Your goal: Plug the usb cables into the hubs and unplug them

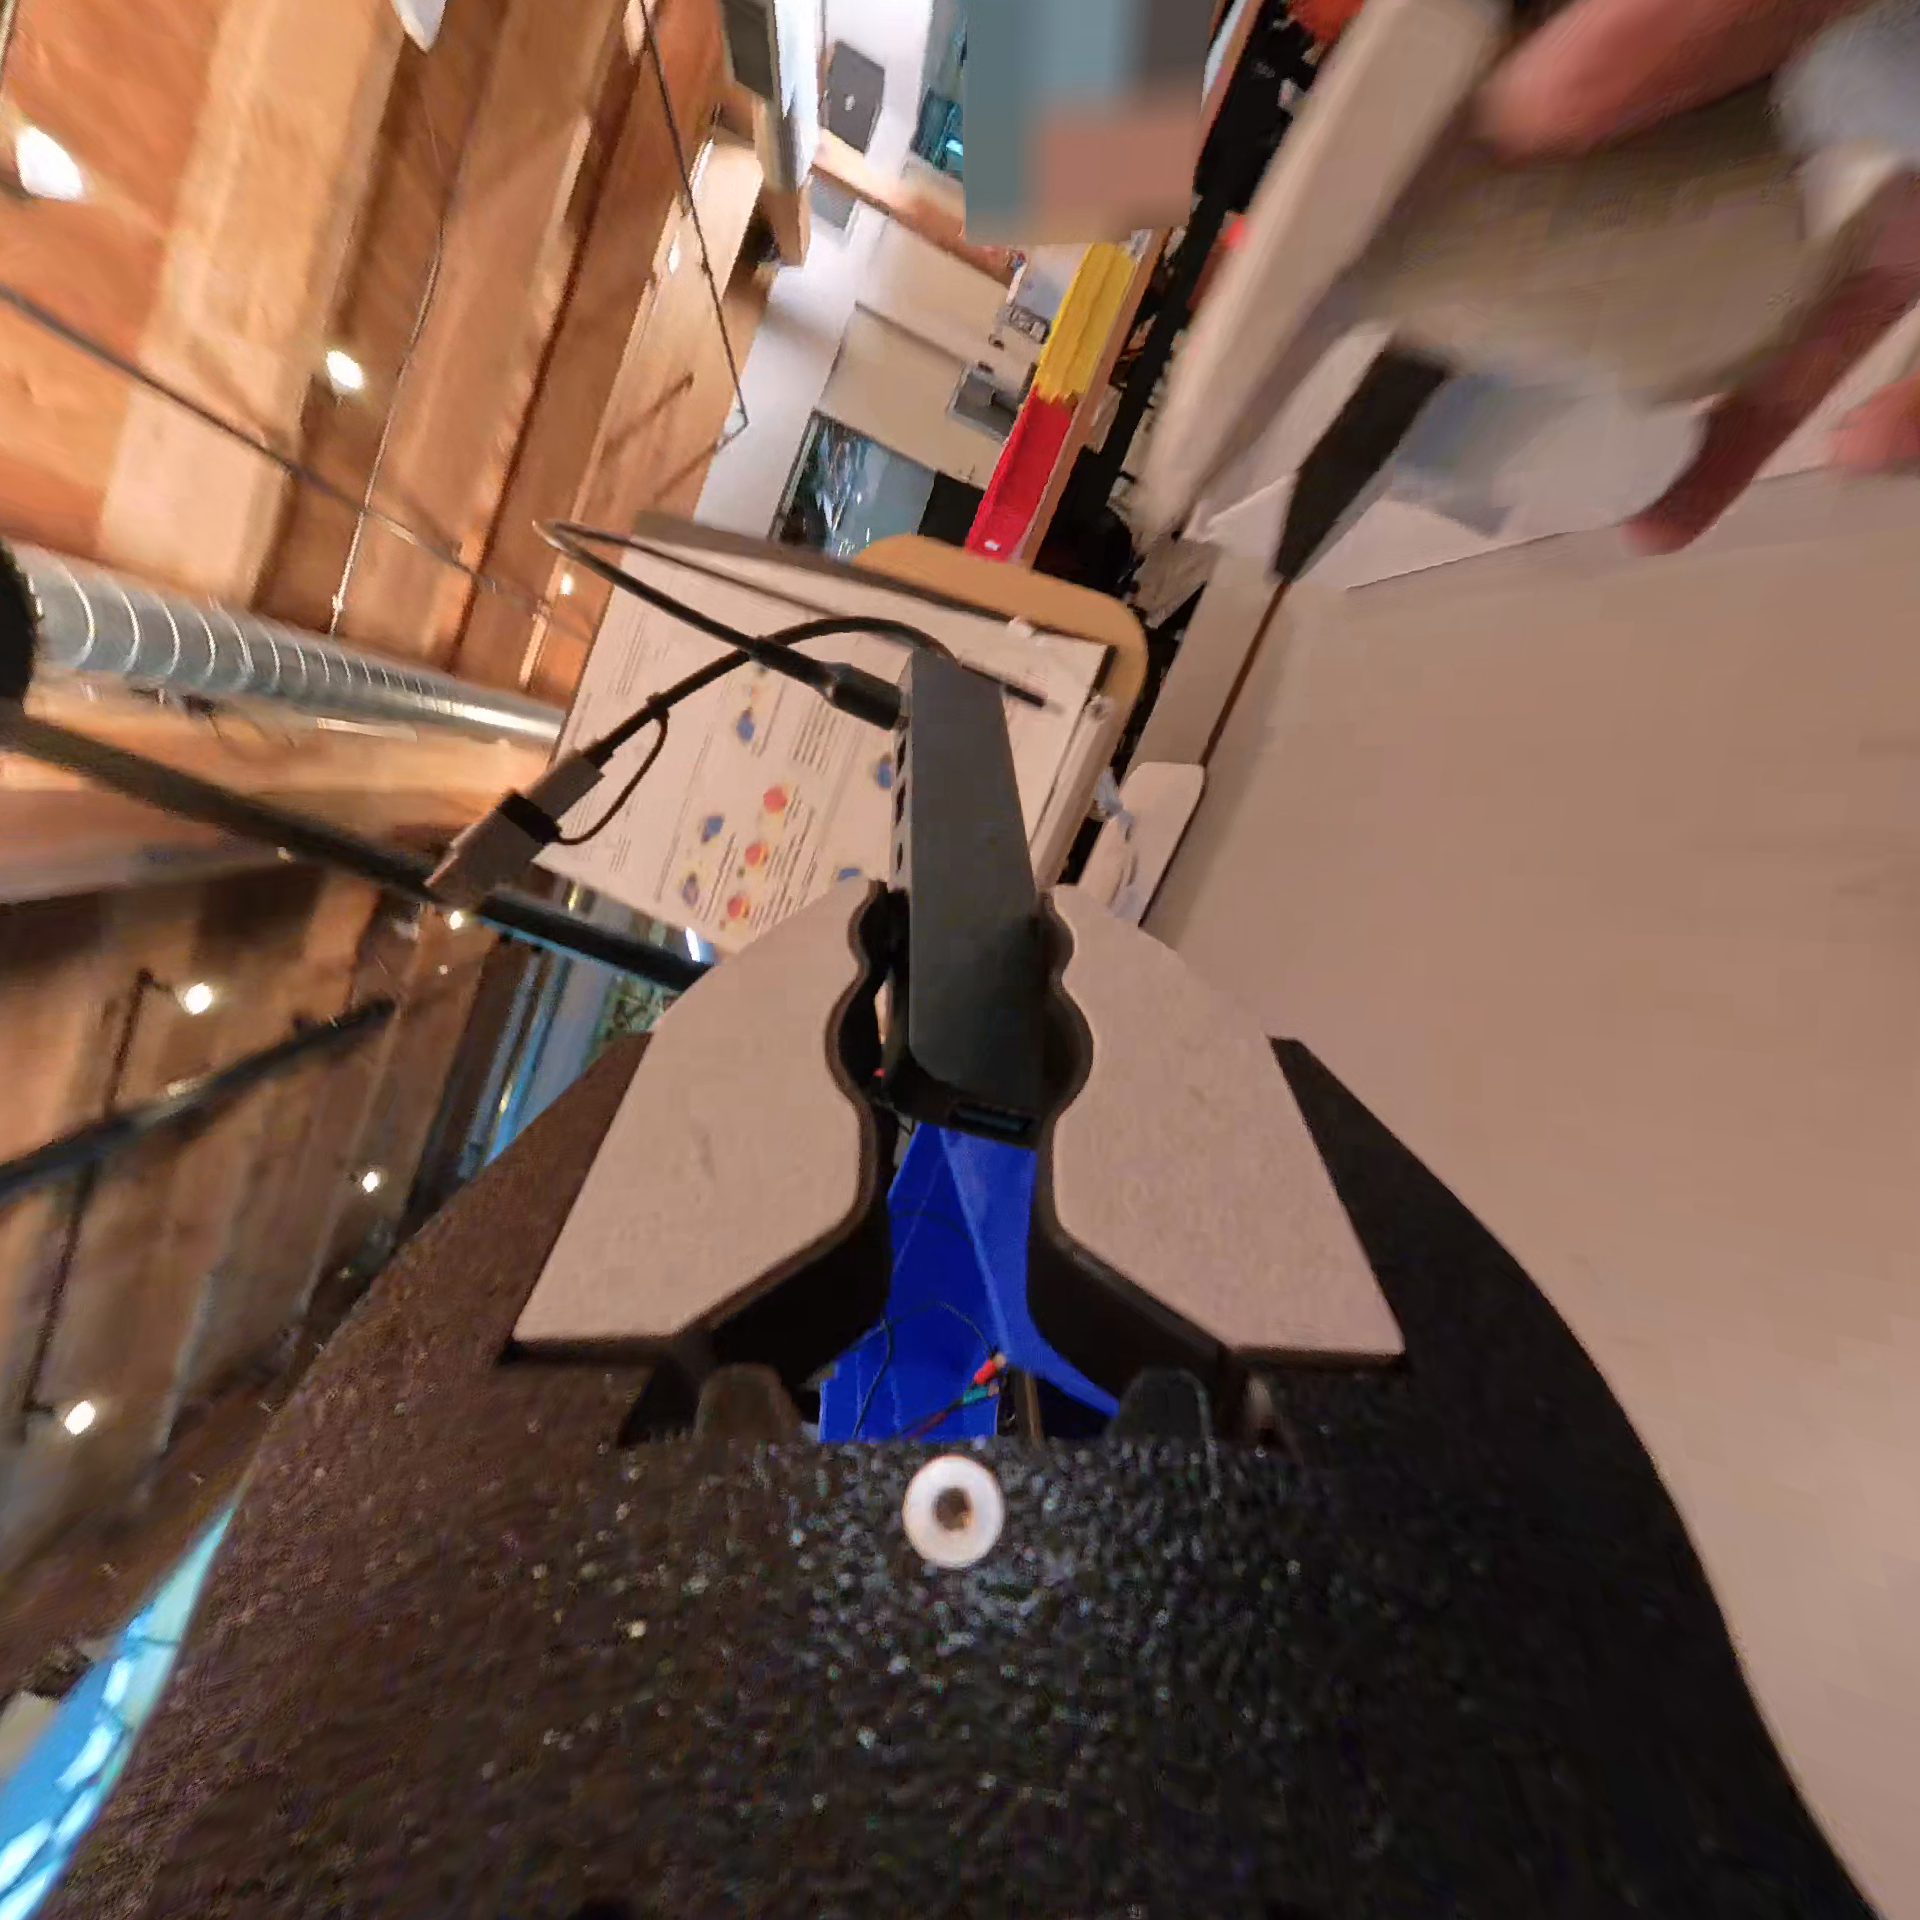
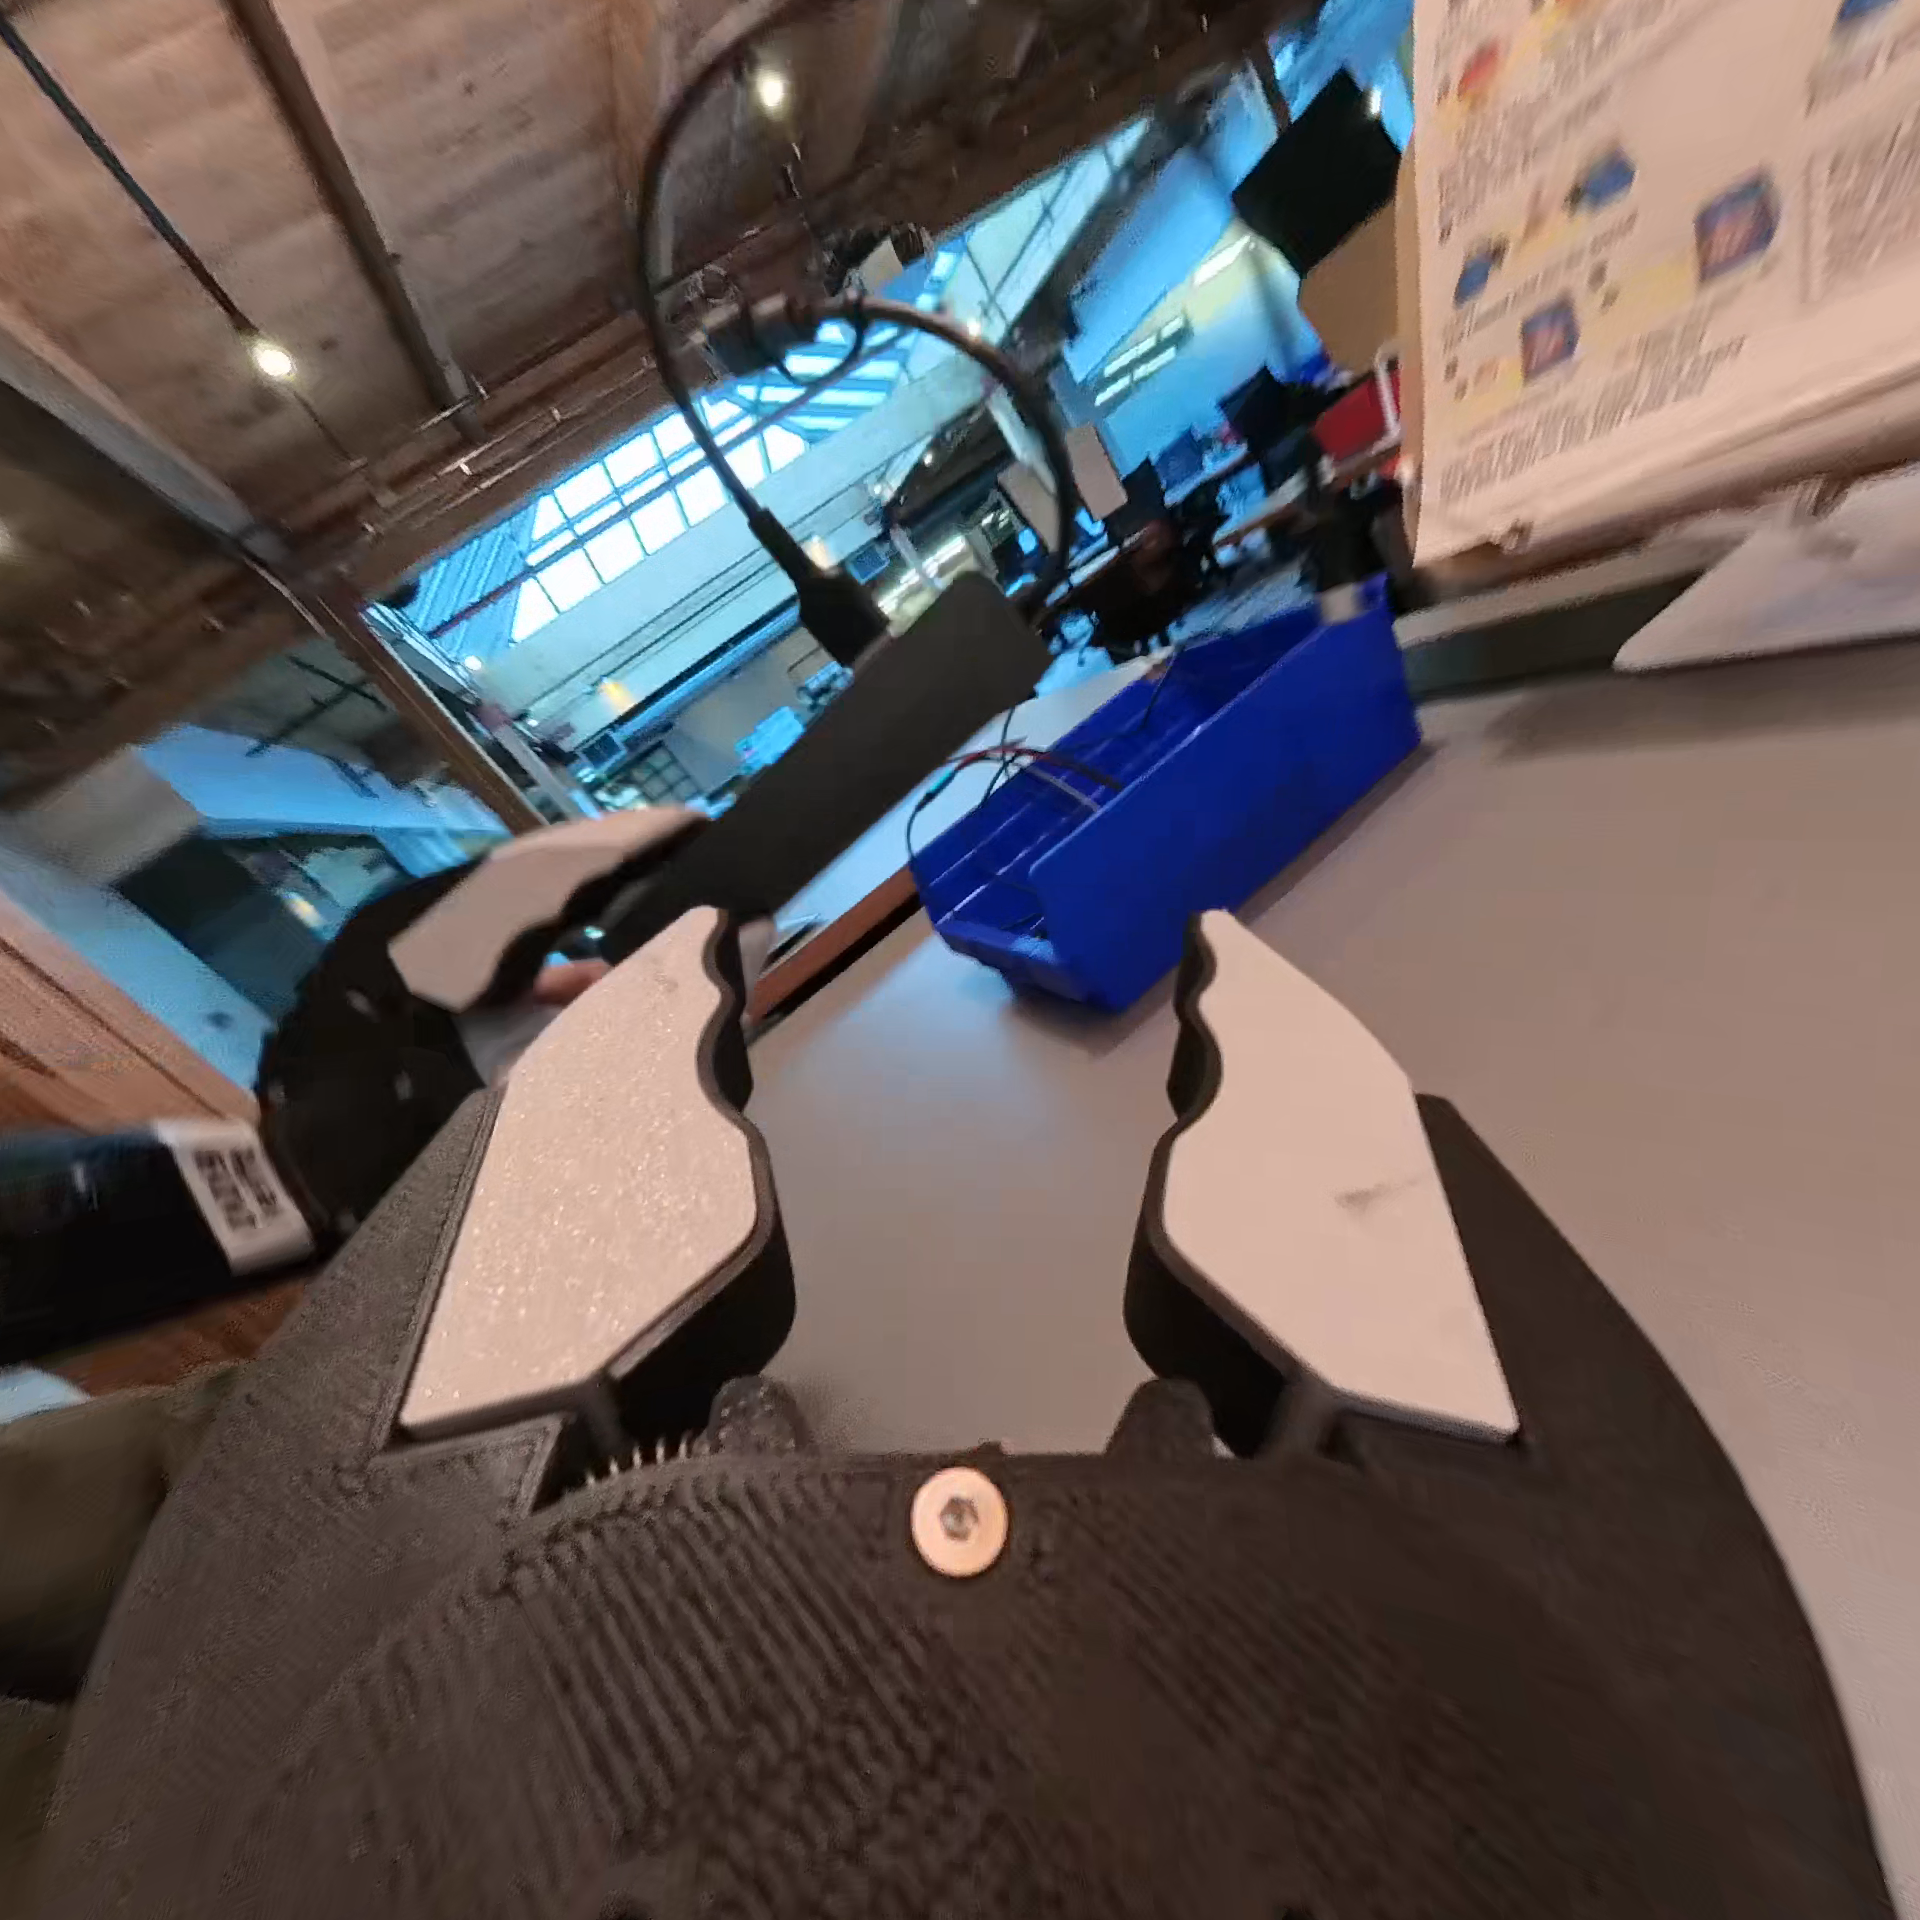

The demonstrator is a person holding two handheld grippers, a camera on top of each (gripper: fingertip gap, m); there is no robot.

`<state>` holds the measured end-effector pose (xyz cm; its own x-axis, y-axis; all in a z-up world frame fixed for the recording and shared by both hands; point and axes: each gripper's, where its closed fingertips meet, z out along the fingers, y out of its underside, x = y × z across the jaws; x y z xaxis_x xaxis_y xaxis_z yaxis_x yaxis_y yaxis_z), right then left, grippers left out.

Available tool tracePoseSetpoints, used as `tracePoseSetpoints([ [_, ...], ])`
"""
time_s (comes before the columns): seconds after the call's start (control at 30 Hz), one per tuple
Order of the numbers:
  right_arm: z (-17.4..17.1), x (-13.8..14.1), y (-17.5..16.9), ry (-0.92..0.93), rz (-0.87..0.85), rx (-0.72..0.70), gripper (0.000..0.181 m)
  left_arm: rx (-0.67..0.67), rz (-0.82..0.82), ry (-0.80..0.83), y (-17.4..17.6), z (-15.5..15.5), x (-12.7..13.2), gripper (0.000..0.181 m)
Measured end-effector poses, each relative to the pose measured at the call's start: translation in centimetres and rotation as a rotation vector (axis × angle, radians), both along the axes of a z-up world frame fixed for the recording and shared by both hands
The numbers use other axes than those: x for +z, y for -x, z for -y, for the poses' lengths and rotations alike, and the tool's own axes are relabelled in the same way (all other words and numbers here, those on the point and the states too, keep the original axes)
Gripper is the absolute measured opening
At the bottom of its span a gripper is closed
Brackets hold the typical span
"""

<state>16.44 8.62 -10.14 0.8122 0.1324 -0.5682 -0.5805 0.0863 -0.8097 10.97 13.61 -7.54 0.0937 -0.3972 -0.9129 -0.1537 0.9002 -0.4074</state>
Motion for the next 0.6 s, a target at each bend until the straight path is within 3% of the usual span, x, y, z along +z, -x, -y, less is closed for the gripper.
tracePoseSetpoints([
  [0.13, -0.6, -1.7, -0.1, 0.018, -0.206, 0.084, 0.072, -0.042, -0.016, -0.122, -1.0, 4.0, -3.7, 0.011],
  [0.23, -0.9, -3.6, -0.6, 0.051, -0.298, 0.115, 0.055, -0.060, -0.015, -0.097, -1.5, 5.2, -5.3, 0.009],
  [0.37, -1.3, -4.5, 0.5, 0.000, -0.510, 0.297, 0.040, -0.052, -0.011, -0.136, -1.8, 5.5, -6.2, 0.009],
  [0.47, -1.4, -4.2, 0.8, -0.054, -0.569, 0.348, 0.040, -0.051, 0.008, -0.128, -1.7, 5.3, -6.1, 0.008],
  [0.5, -1.3, -4.0, 1.0, -0.067, -0.565, 0.364, 0.031, -0.054, 0.012, -0.134, -1.7, 5.2, -6.1, 0.008],
  [0.6, -1.3, -3.7, 1.0, -0.064, -0.460, 0.337, 0.024, -0.064, 0.009, -0.148, -1.7, 5.0, -6.5, 0.009],
])
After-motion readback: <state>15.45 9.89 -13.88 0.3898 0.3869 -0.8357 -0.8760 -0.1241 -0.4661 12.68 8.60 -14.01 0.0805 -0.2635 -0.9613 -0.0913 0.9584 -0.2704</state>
